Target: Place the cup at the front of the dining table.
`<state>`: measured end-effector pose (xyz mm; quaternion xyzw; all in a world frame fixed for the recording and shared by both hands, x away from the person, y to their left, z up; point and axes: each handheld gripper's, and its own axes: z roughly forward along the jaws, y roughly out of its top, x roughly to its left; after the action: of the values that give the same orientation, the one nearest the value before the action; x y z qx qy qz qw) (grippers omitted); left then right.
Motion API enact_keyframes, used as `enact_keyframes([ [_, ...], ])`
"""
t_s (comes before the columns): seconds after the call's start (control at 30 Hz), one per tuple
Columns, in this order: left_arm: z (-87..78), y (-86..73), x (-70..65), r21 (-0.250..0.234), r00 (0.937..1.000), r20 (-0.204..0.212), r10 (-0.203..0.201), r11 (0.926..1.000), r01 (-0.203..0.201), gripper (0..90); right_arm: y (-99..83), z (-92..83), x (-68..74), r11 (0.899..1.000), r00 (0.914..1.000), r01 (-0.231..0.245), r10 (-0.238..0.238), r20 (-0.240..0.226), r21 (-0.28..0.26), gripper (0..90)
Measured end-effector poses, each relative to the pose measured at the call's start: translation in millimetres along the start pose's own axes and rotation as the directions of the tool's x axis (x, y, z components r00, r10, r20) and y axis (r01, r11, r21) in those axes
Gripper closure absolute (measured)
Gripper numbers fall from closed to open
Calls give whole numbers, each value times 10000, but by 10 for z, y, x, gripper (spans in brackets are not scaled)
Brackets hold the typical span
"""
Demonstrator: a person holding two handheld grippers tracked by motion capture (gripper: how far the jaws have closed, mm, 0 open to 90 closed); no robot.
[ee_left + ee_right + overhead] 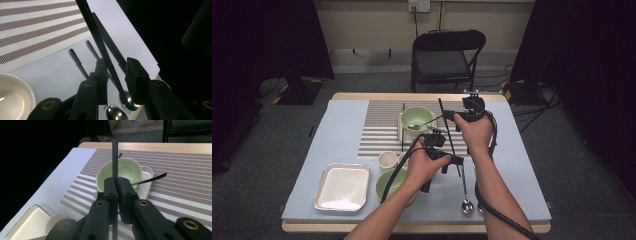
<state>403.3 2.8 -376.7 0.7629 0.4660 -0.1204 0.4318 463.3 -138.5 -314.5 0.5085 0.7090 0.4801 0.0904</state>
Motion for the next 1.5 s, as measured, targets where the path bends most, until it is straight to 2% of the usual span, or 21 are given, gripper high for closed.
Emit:
enact_keyframes([
  [0.03,-4,4,6,57,10000,7,-12,10000,12,730,-1,0,2,10000,10000,-33,33,-6,-5,863],
  [0.1,-26,14,25,100,9996,-265,52,9999,-49,774,-3,-6,5,9993,9992,-364,363,-189,-78,863],
  [0.13,-29,16,27,58,9998,-126,-161,9999,162,785,-1,-8,5,9993,9992,-351,348,-215,-127,863],
  [0.2,-54,24,38,48,9995,-122,-288,9996,288,801,7,-20,7,9989,9988,-422,416,-266,-221,862],
  [0.37,-111,40,63,89,9980,-311,-544,9985,547,825,25,-44,-6,9982,9985,-393,374,-409,-448,856],
  [0.57,-173,51,104,123,9955,-324,-887,9959,891,852,43,-91,-43,9977,9988,-264,237,-430,-628,832],
  [0.73,-229,59,142,130,9944,-425,-967,9952,973,866,54,-133,-74,9968,9994,-111,85,-325,-794,809],
  [0.9,-266,69,163,298,9946,-636,-826,9960,847,867,40,-133,-105,9970,9996,27,-50,-288,-772,809],
  [0.93,-266,69,163,224,9926,-702,-993,9946,1011,867,36,-134,-108,9971,9996,56,-77,-285,-755,803],
  [1.0,-284,70,189,295,9935,-709,-893,9954,916,867,29,-140,-116,9968,9997,118,-135,-210,-791,799],
  [1.1,-305,73,194,267,9925,-740,-968,9947,990,867,25,-144,-143,9969,9997,219,-229,-116,-756,785],
  [1.23,-324,77,212,404,9915,-922,-919,9946,960,867,18,-145,-158,9960,9995,221,-238,-192,-867,751],
  [1.5,-299,59,187,605,9933,-852,-779,9947,832,867,-10,-79,-111,9968,9989,375,-394,-262,-709,634],
])
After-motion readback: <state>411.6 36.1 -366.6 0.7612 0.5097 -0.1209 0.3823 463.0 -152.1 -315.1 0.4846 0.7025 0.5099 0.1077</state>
